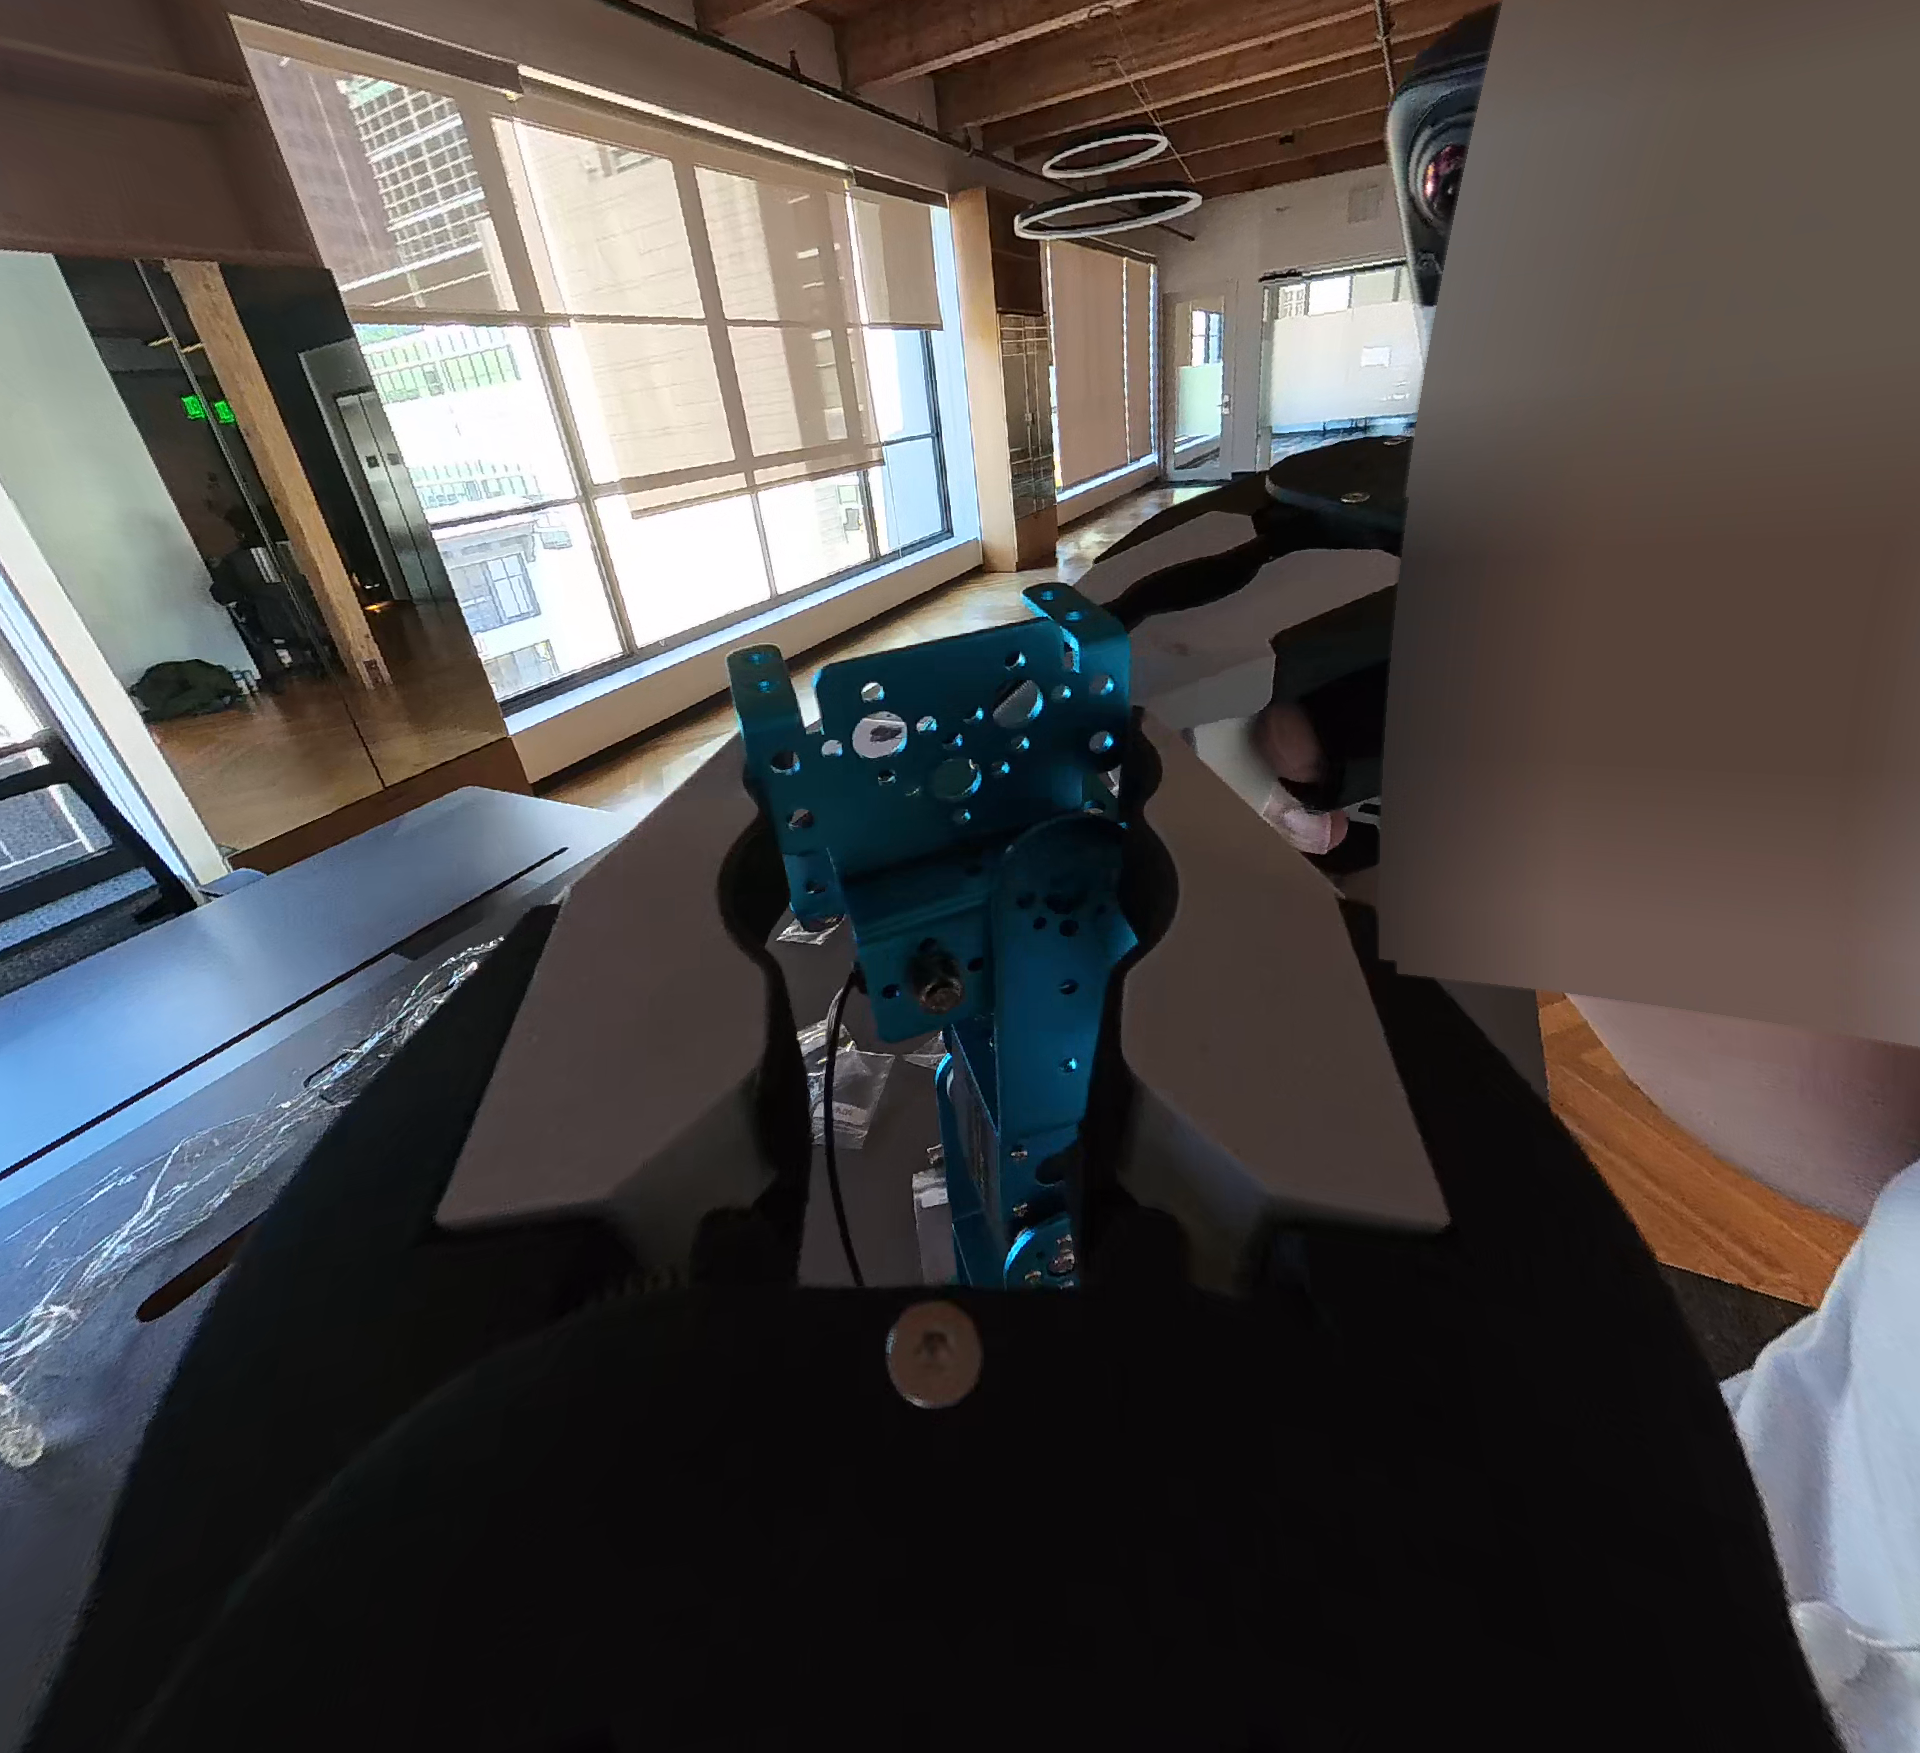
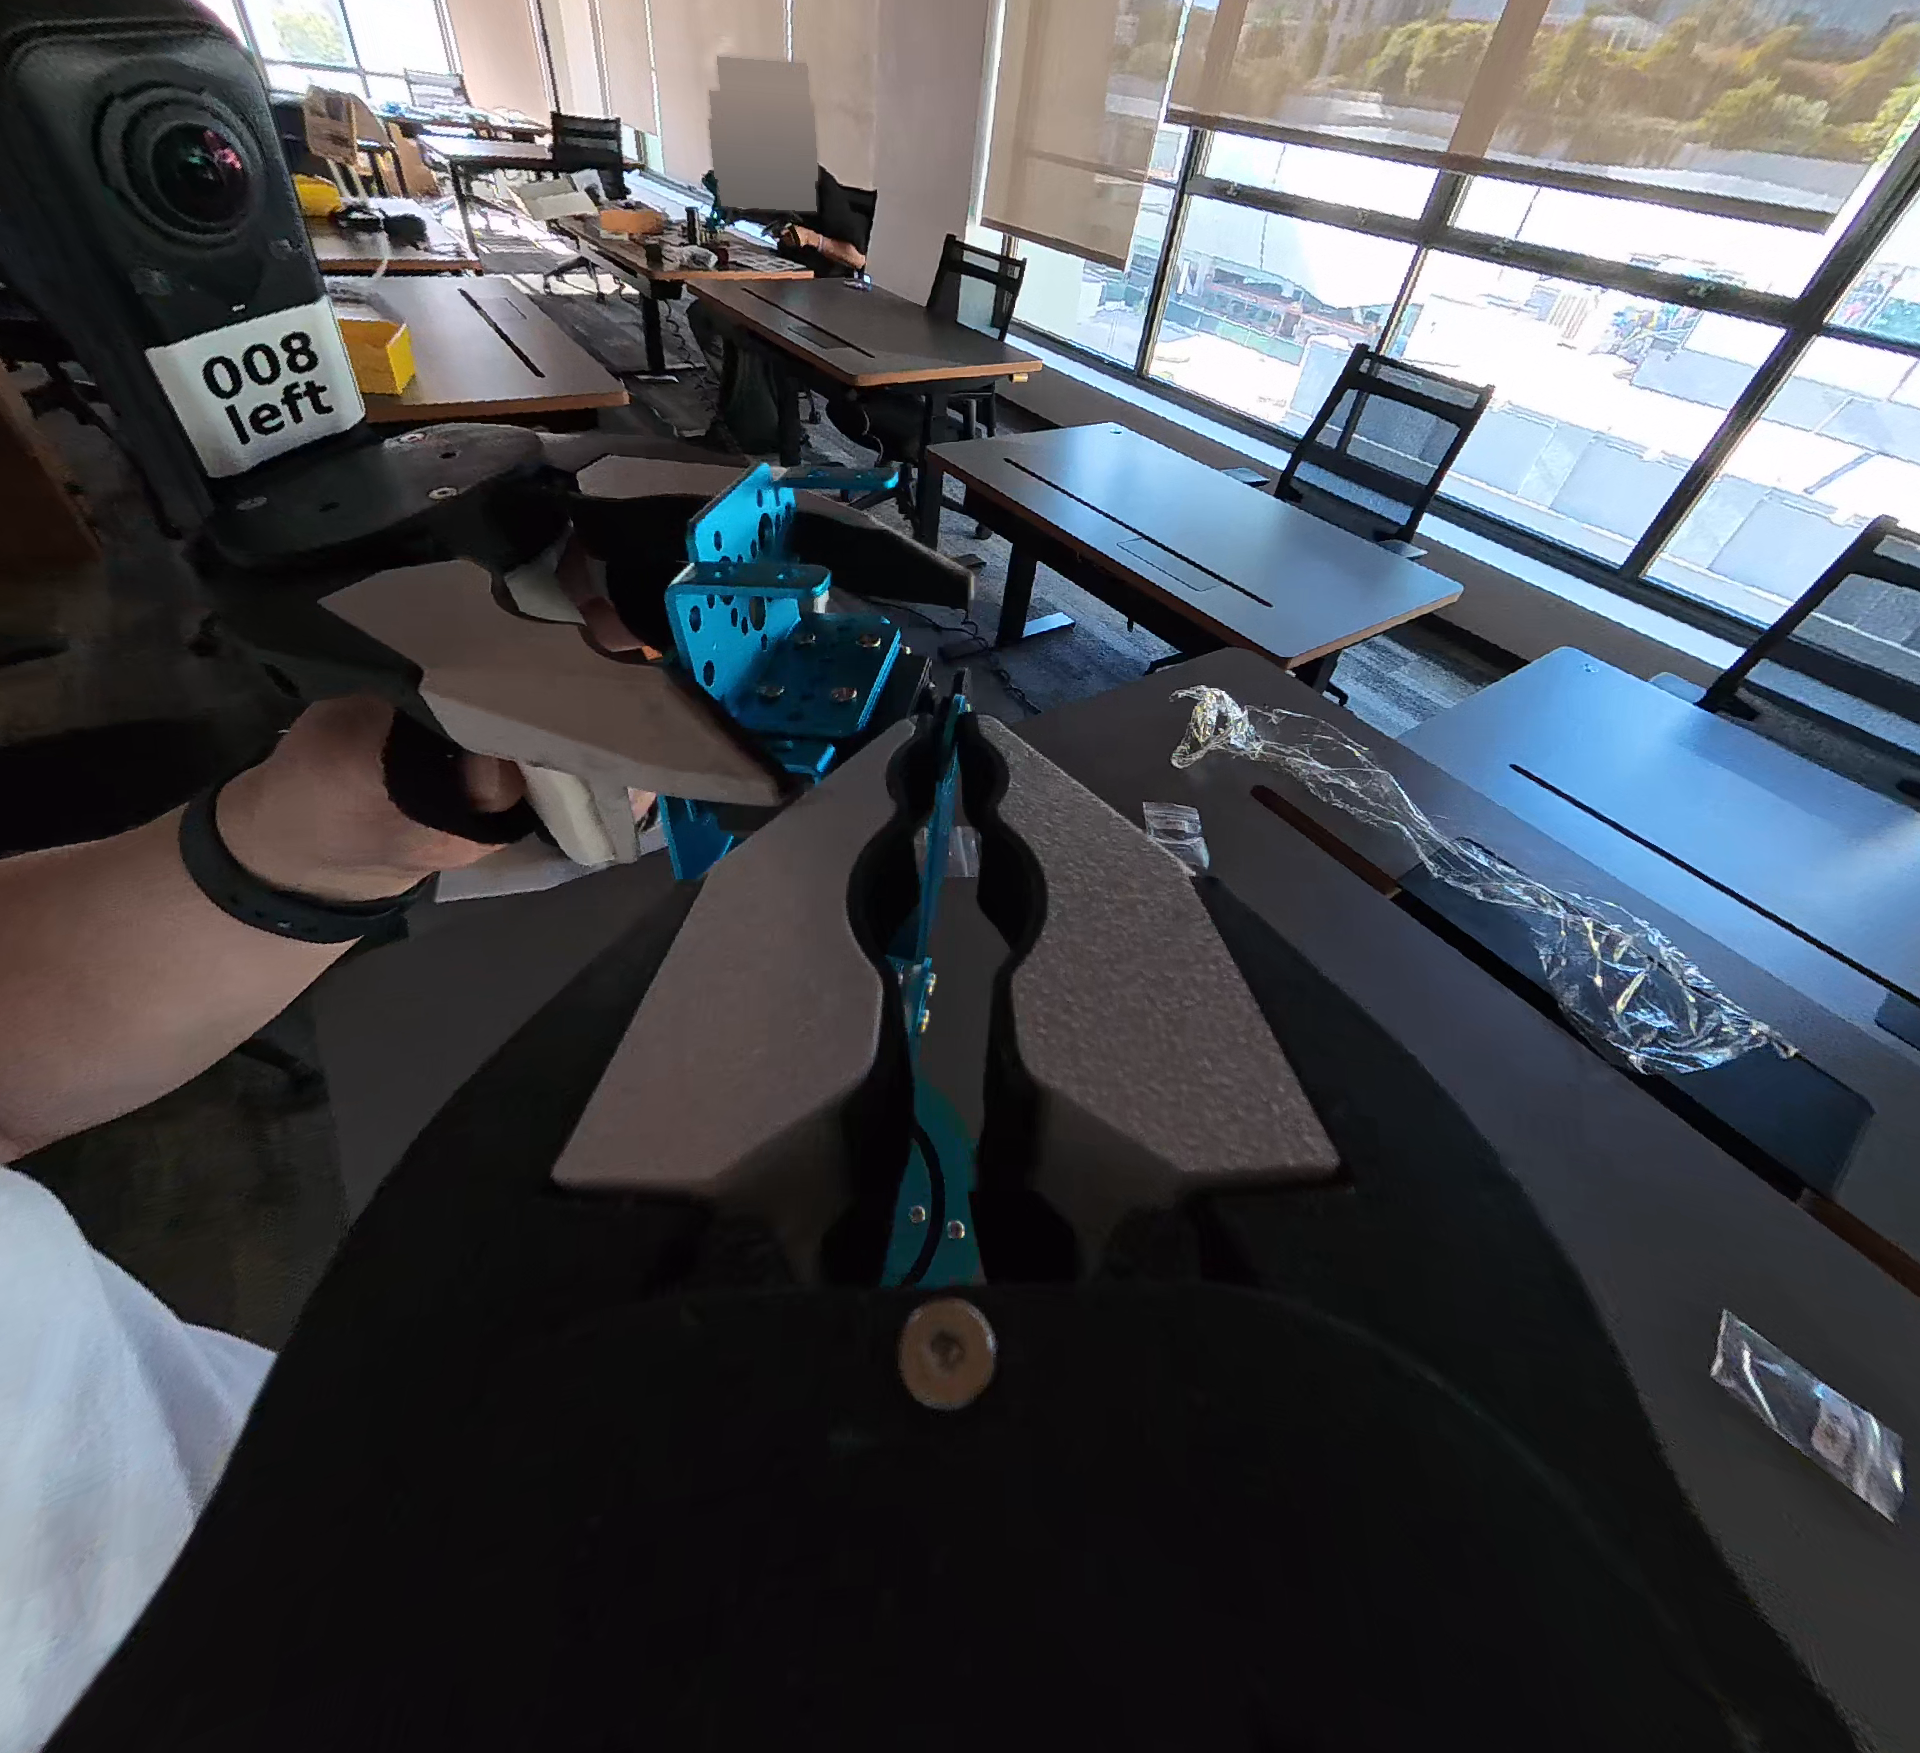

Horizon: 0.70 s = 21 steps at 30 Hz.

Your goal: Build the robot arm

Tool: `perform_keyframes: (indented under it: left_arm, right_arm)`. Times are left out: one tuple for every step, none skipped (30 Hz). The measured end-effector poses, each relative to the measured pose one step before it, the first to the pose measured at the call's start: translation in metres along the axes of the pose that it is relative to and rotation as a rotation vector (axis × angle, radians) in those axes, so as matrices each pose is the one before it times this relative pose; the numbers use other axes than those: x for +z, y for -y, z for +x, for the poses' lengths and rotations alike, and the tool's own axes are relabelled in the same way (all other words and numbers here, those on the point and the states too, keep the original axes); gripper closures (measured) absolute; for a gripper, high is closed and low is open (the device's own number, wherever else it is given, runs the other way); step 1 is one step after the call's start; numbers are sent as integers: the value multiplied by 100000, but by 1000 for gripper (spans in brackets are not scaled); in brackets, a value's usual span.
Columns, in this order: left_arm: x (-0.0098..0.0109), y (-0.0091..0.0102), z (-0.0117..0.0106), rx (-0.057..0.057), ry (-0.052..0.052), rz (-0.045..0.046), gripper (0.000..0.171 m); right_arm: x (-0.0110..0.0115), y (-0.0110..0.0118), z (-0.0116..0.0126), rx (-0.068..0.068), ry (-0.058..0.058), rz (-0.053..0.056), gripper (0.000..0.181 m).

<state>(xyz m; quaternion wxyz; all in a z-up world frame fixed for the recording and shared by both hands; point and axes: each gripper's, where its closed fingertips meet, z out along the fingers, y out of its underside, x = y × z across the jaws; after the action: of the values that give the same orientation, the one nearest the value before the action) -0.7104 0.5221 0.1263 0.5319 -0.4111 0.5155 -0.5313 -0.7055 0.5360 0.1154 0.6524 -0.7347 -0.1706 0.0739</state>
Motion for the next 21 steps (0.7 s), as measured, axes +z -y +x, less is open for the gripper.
perform_keyframes:
  left_arm:
    - [3,6,23,642,1,-80,109]
    - [9,7,44,673,51,-28,110]
    - [2,8,57,652,-82,48,110]
    - [7,-3,79,1046,-477,181,110]
    - [-8,13,84,1036,-708,295,110]
    - [-11,4,50,179,-343,139,110]
    - [-13,24,44,372,-75,359,111]
    - [-15,37,55,998,45,772,111]
    - [-30,34,46,731,46,761,111]
    - [-27,12,45,-55,-115,428,111]
    - [-41,-10,44,-339,-425,139,112]
    - [-47,-7,42,-250,-553,32,112]
    - [-48,0,29,-350,-446,221,113]
    - [-50,2,65,-103,-578,325,114]
    - [-46,-7,80,-83,-651,193,114]
    - [-28,-12,69,-163,-544,181,115]
    - [-25,14,80,-155,-545,346,116]
    - [-25,25,111,-345,-826,373,118]
    - [-37,82,132,-560,-1052,690,120]
    - [-47,88,167,-853,-1205,724,122]
    - [-43,37,121,-790,-1137,485,123]
  right_arm:
    - [3,1,9,691,253,321,178]
    - [-26,-4,1,451,65,263,178]
    - [-37,5,6,-31,-69,304,178]
    - [-41,-8,1,-93,-165,269,178]
    - [-38,7,0,-44,-144,229,178]
    - [-30,-7,7,-116,-238,257,178]
    - [-14,9,3,-177,-282,271,178]
    - [-8,-3,7,-121,-353,330,178]
    - [-7,11,10,-74,-286,288,178]
    - [-4,-1,12,-93,-268,200,178]
    - [-6,5,16,66,-141,196,178]
    - [20,-1,7,295,101,165,178]
    - [13,8,15,440,115,176,178]
    - [31,5,17,295,-40,264,178]
    - [4,6,20,237,-109,287,179]
    - [-2,13,38,56,-265,405,179]
    - [20,4,43,86,-339,397,179]
    - [4,3,83,97,-519,408,179]
    - [4,2,75,203,-486,554,179]
    - [-28,21,49,192,-22,739,179]
    - [-38,18,-54,174,1054,822,179]
